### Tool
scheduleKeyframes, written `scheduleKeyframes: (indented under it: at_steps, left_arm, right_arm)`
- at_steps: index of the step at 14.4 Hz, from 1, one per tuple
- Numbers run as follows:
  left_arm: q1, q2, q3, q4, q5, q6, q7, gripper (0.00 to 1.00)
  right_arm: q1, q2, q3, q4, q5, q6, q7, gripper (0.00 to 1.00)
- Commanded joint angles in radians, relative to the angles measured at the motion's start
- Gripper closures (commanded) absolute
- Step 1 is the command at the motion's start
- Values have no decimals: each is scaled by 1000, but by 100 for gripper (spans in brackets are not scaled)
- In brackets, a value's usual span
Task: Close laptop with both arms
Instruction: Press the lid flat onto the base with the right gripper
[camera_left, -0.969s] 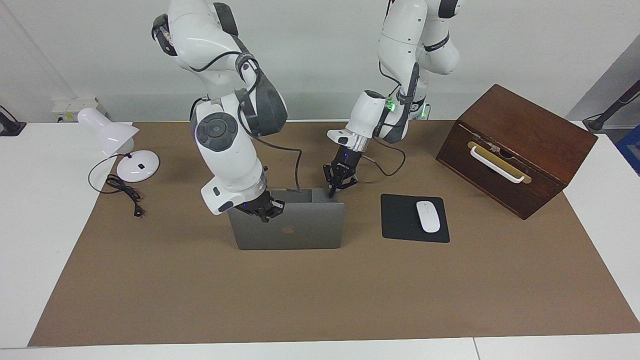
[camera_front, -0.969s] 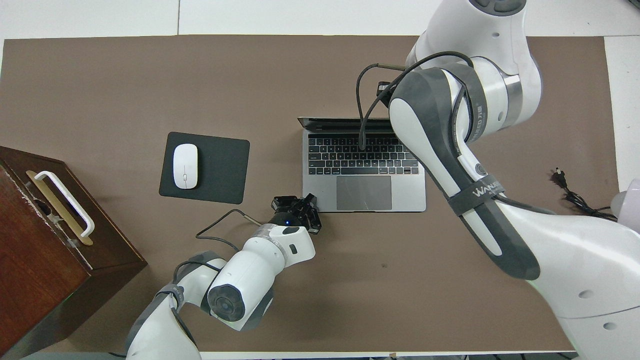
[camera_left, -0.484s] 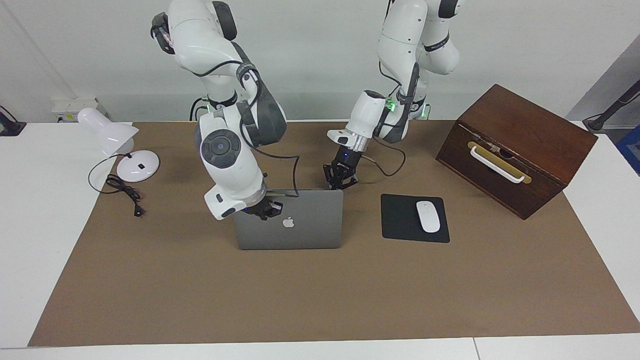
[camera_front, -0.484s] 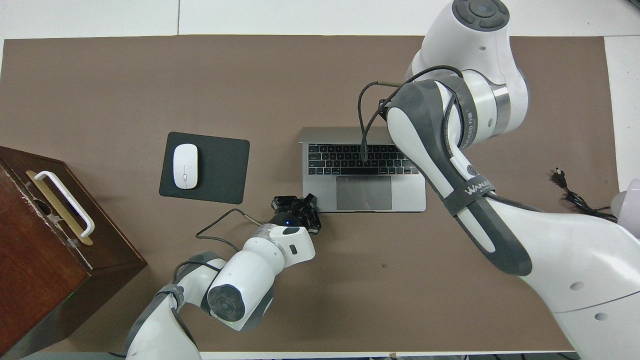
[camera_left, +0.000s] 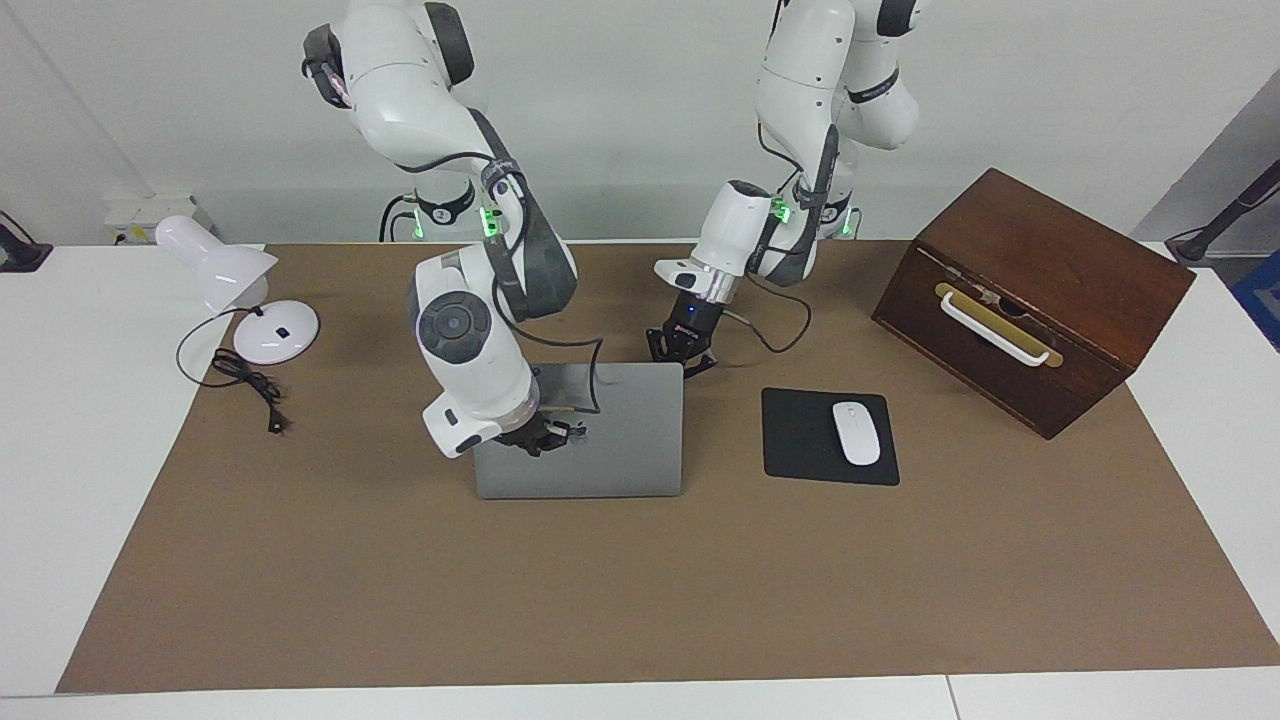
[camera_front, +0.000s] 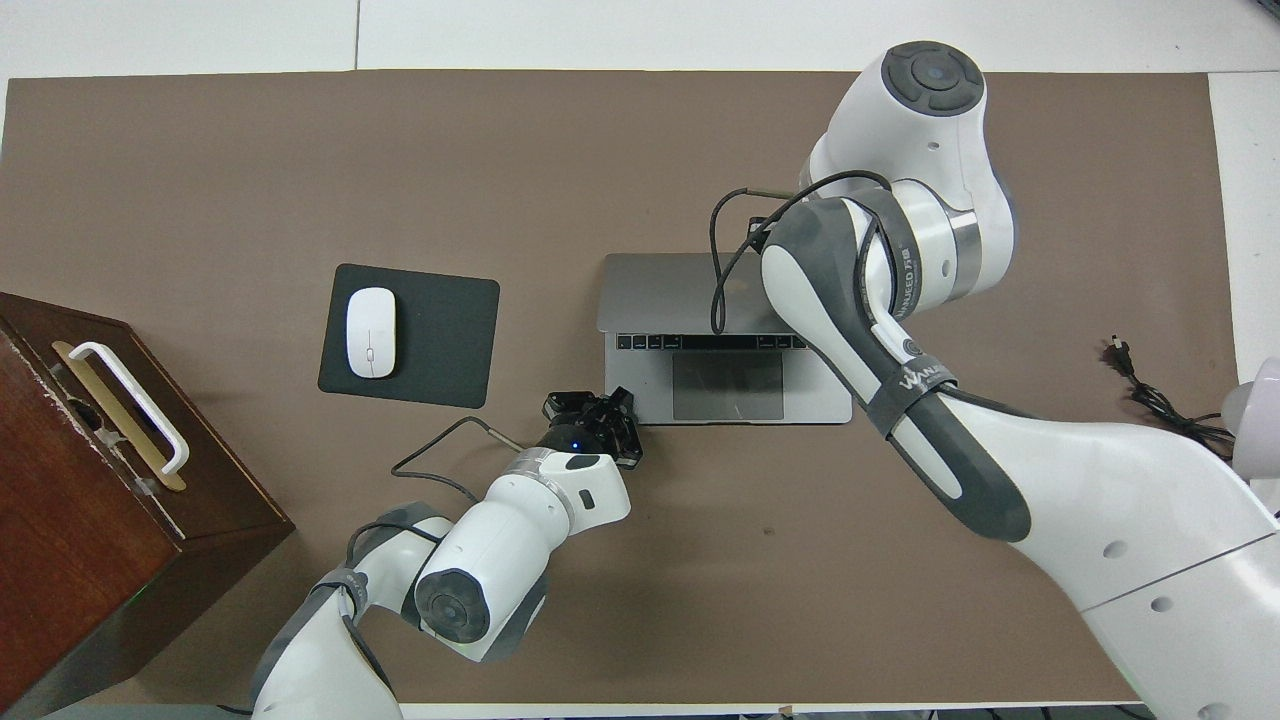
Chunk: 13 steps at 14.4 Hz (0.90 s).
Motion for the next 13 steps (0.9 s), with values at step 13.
scheduleKeyframes:
  at_steps: [13]
  left_arm:
    - [18,29,13,-31,-13,1,41,100]
  right_arm:
    - [-18,20,17,-89,18,139,-26,100]
